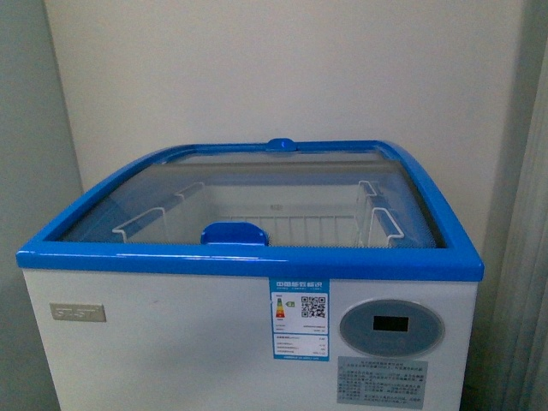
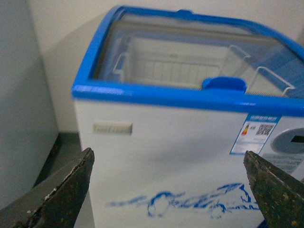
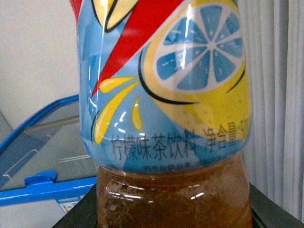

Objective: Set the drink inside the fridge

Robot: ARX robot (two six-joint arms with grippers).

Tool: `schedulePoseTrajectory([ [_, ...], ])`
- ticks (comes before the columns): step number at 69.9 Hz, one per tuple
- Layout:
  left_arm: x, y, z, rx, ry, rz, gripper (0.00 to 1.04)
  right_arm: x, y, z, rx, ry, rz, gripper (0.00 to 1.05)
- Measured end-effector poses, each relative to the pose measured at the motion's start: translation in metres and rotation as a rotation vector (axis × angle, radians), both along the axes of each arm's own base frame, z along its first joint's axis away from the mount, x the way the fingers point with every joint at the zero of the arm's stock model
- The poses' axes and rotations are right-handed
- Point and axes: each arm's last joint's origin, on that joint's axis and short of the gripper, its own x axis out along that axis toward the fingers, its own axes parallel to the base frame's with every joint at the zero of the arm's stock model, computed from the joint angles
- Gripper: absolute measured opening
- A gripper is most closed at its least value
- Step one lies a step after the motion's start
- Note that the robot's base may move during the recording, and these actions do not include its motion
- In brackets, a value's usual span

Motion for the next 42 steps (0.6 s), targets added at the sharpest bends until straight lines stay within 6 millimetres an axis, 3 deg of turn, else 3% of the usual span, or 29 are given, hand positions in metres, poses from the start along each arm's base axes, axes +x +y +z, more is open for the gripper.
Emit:
schedulePoseTrajectory([
  [7,0.049,-0.01,0.018,0.12,-0.061,-0.118,0.97,0.0,0.0,0.0,0.0,0.0,0.0,0.45],
  [18,0.103,-0.035,0.036,0.307,-0.13,-0.315,0.97,0.0,0.0,0.0,0.0,0.0,0.0,0.45],
  [28,0.132,-0.061,0.051,0.483,-0.189,-0.471,0.97,0.0,0.0,0.0,0.0,0.0,0.0,0.45],
  [42,0.157,-0.077,0.038,0.683,-0.2,-0.577,0.97,0.0,0.0,0.0,0.0,0.0,0.0,0.45],
])
